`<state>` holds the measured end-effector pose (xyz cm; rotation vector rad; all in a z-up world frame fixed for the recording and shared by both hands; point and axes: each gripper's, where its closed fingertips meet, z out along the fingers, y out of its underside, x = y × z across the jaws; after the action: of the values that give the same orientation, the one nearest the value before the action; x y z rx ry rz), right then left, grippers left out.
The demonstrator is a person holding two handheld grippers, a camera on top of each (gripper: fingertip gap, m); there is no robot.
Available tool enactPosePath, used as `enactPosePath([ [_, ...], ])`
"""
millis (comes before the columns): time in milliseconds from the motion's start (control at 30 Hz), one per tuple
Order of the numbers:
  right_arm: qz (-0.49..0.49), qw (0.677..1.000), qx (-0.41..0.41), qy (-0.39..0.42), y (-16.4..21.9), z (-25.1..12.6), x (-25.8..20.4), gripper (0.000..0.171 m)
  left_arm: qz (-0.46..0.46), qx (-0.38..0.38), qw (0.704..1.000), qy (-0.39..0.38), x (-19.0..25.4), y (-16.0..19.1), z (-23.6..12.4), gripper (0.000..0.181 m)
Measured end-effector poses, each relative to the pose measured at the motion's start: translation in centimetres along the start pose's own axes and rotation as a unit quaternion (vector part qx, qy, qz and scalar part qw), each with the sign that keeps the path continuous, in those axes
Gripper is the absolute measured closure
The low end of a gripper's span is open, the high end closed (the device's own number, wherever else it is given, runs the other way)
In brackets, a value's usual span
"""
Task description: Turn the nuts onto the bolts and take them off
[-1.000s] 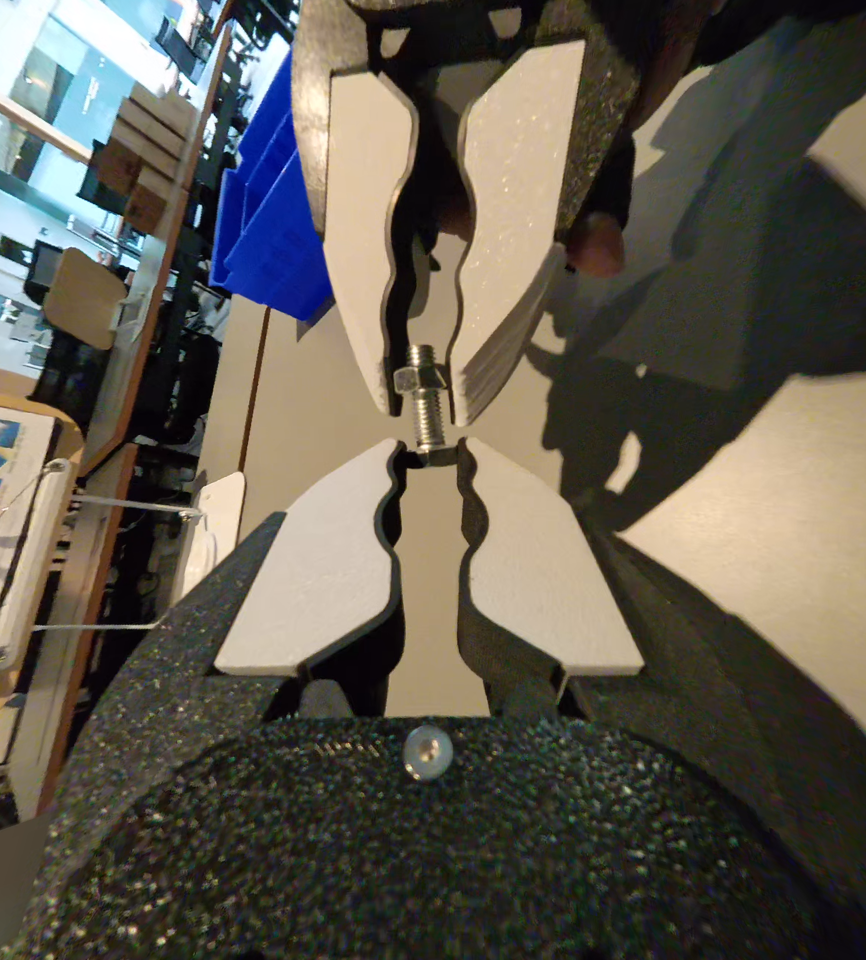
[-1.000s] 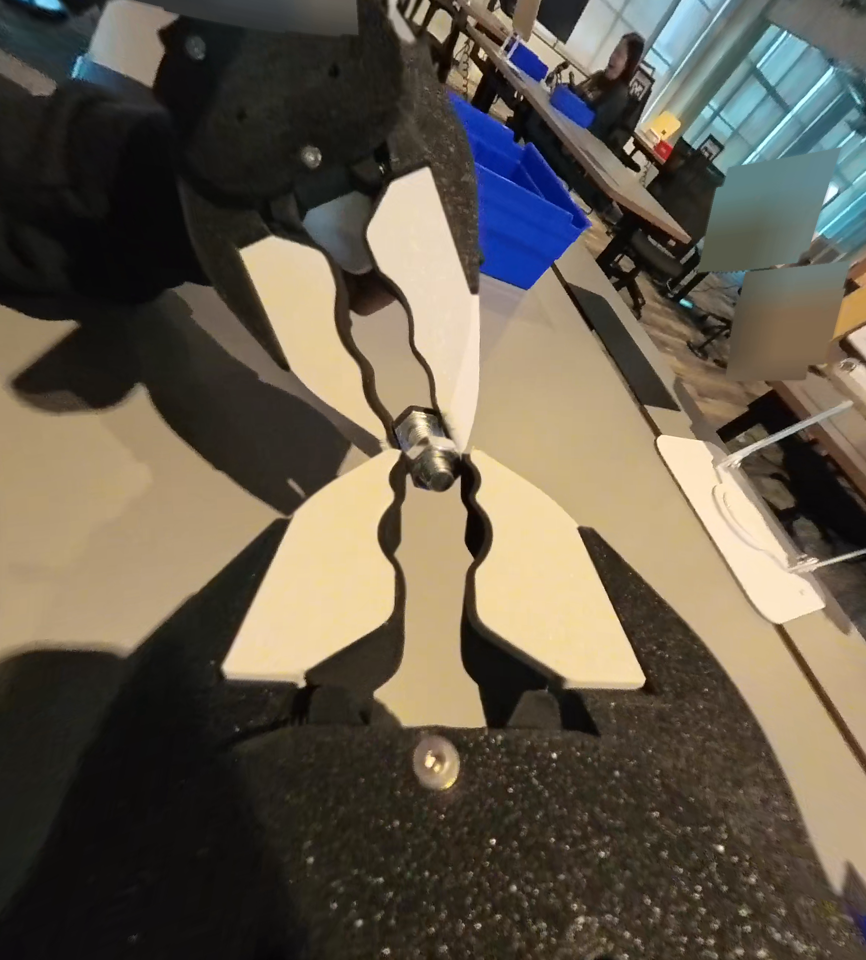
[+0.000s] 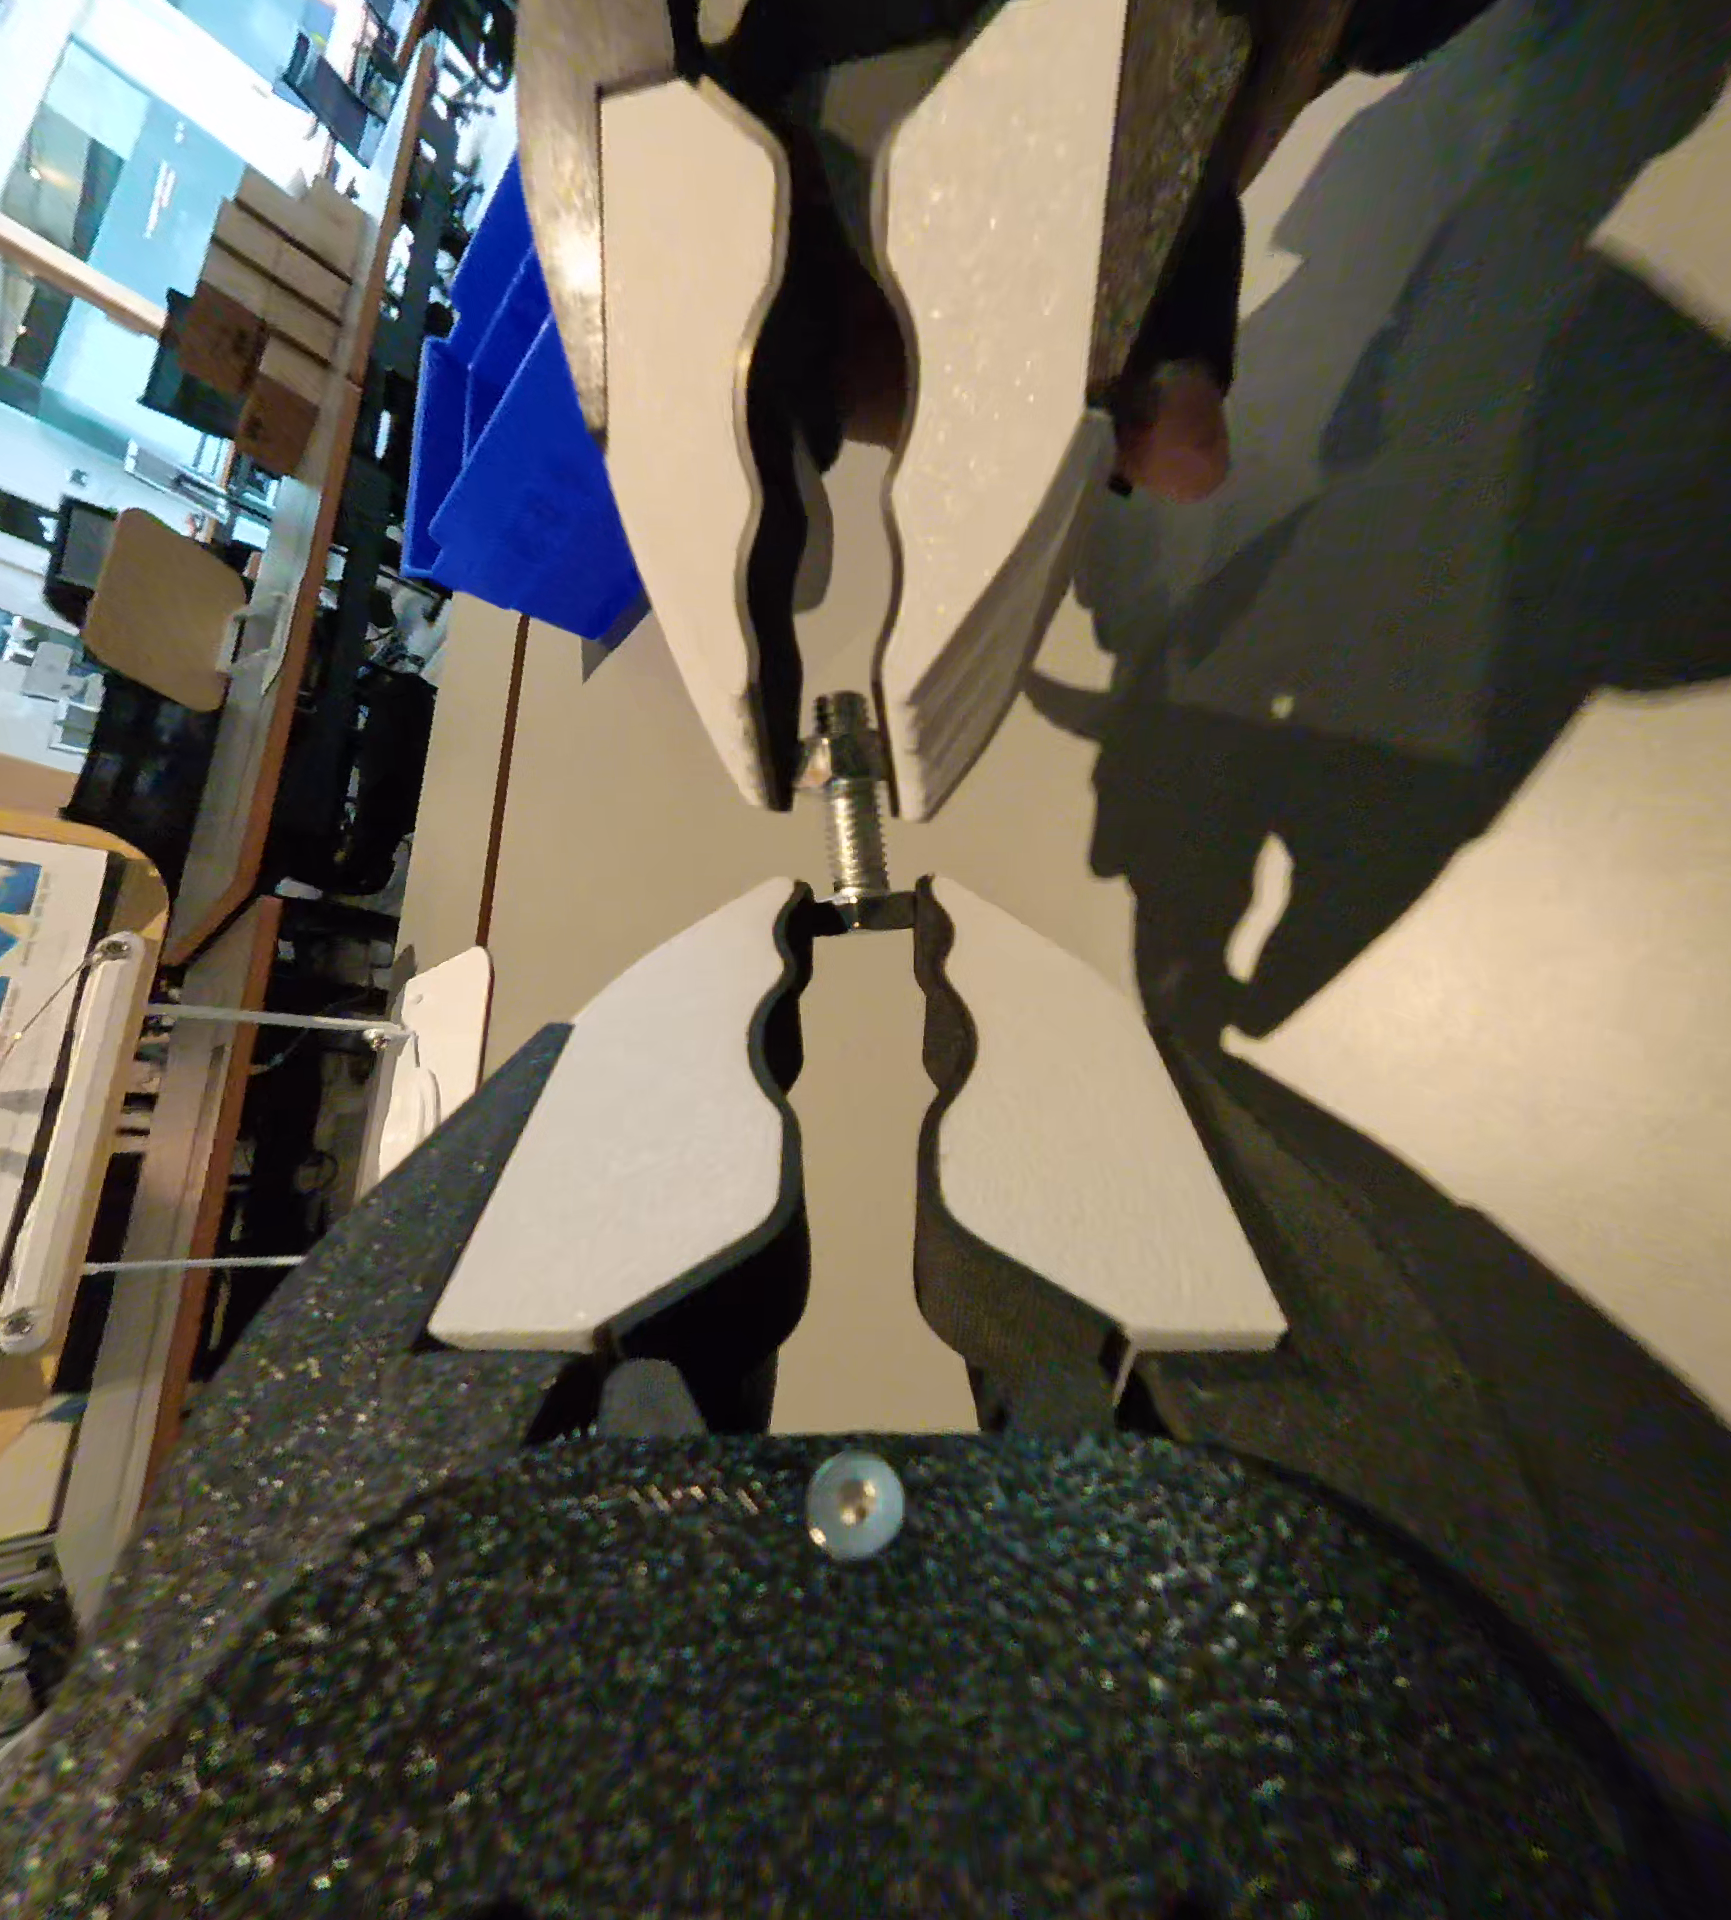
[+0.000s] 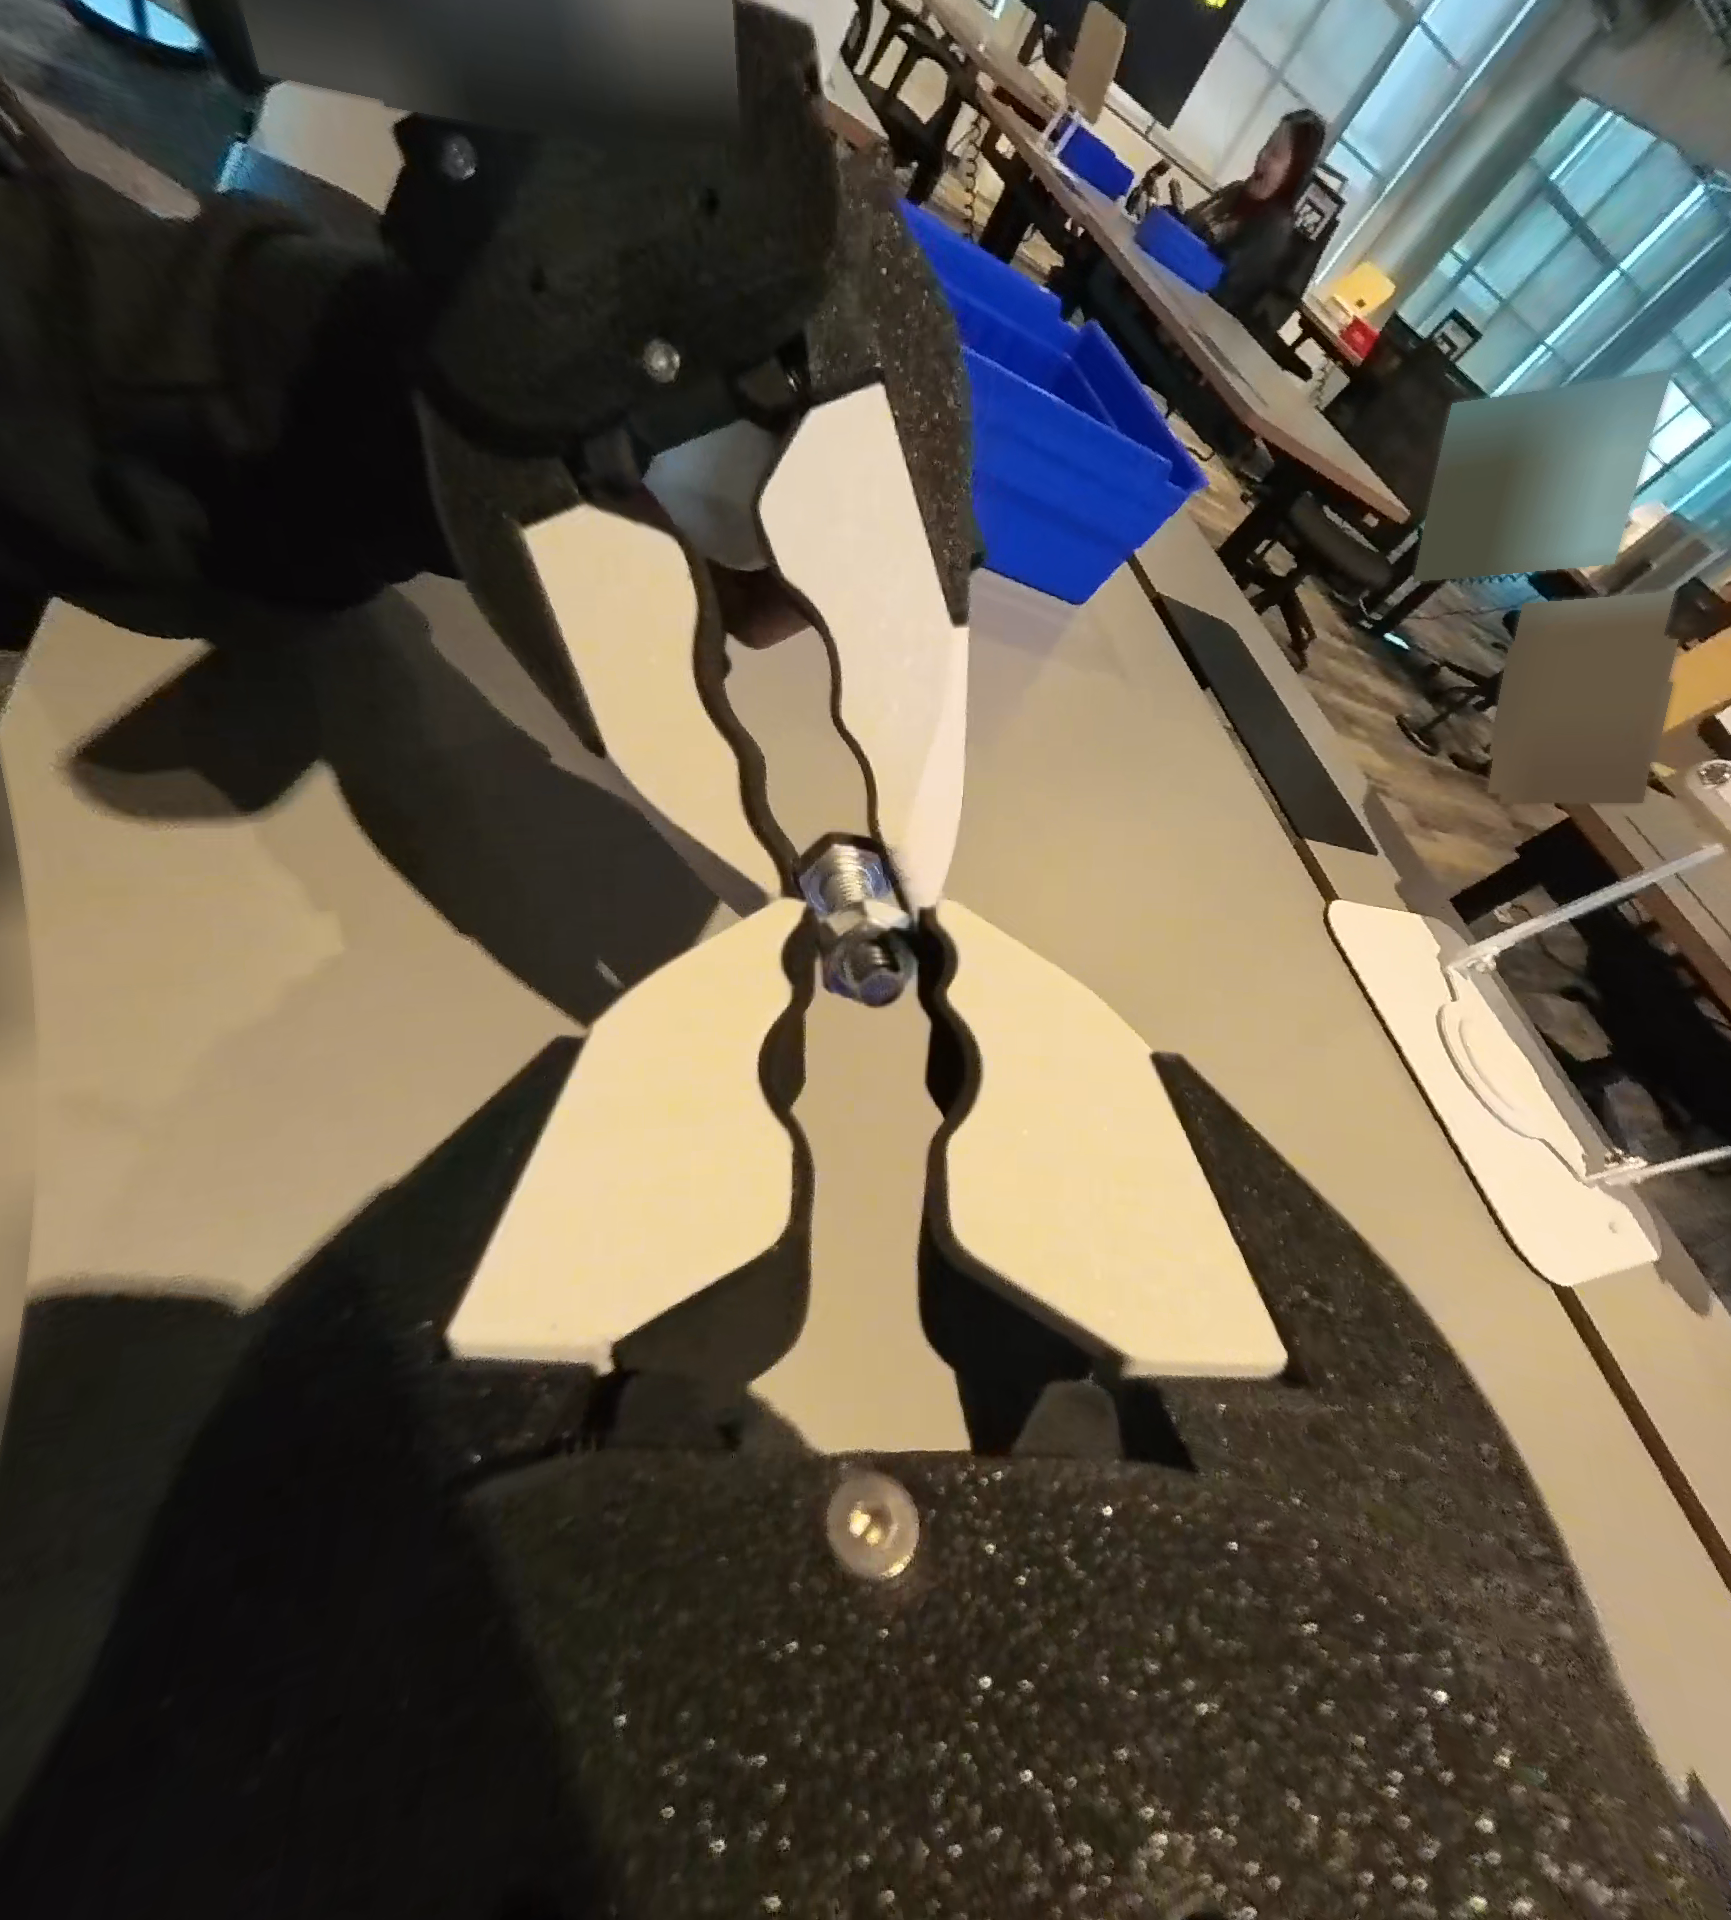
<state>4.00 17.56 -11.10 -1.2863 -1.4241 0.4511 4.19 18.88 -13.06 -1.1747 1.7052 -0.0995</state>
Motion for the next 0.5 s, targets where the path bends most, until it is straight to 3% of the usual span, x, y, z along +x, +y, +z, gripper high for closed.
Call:
enactPosePath([
  [100, 0.038, 0.999, -0.010, 0.007, 0.2, 0.3, 0.4, 0.153, 0.021, -0.020, 0.999, -0.028, -0.5, 0.4, 0.1, 0.163],
  [200, 0.148, 0.989, 0.000, 0.004, 0.2, 0.5, 1.0, 0.153, 0.068, -0.055, 0.993, -0.079, -1.5, 0.8, 0.1, 0.163],
  [367, 0.375, 0.922, 0.072, -0.059, 0.0, 0.4, 1.7, 0.153, 0.107, -0.087, 0.983, -0.121, -2.2, 0.7, 0.0, 0.163],
  [433, 0.389, 0.911, 0.104, -0.084, -0.6, 0.1, 1.8, 0.142, 0.074, -0.059, 0.989, -0.111, -2.2, 0.3, -0.1, 0.163],
  [500, 0.355, 0.925, 0.109, -0.081, -1.0, -0.2, 2.0, 0.131, 0.039, -0.039, 0.994, -0.099, -2.3, 0.3, -0.3, 0.163],
])
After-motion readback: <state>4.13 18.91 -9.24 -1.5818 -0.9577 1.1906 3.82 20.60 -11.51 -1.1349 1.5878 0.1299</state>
